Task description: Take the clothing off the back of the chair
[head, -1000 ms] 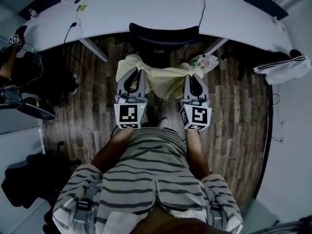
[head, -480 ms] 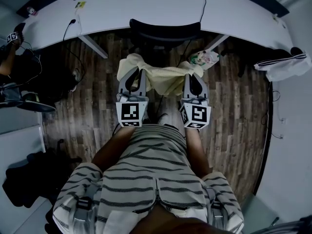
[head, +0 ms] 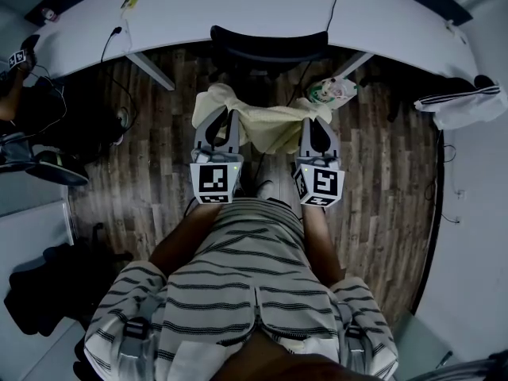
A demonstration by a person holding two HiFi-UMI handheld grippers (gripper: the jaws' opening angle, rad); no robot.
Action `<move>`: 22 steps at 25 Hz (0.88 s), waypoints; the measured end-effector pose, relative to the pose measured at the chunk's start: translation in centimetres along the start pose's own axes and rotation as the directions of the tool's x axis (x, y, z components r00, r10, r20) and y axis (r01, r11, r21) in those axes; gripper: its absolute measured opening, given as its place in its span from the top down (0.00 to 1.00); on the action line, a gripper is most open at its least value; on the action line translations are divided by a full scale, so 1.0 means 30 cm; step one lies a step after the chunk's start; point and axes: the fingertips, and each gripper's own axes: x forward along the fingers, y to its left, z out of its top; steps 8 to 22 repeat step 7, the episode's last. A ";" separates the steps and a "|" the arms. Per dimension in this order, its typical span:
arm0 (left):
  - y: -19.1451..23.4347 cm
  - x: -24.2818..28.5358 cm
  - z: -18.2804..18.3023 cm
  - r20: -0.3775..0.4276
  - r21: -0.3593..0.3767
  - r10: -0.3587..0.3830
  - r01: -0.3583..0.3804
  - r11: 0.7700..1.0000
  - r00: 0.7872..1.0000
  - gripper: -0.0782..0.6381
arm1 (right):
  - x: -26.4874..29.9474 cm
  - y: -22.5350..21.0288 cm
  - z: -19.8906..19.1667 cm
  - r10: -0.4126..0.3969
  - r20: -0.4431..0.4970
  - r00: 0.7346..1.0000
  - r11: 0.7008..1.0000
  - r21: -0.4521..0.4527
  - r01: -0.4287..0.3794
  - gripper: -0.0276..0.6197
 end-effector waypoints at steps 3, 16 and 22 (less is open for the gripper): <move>0.005 0.004 -0.001 -0.002 0.000 0.002 -0.002 1.000 1.000 0.84 | 0.008 0.004 -0.002 0.011 0.002 1.000 1.000 0.012 -0.011 0.93; 0.005 0.011 0.005 0.002 0.005 0.006 -0.006 1.000 1.000 0.84 | 0.018 -0.001 0.004 0.018 0.008 1.000 1.000 0.021 -0.018 0.93; 0.005 0.011 0.005 0.002 0.005 0.006 -0.006 1.000 1.000 0.84 | 0.018 -0.001 0.004 0.018 0.008 1.000 1.000 0.021 -0.018 0.93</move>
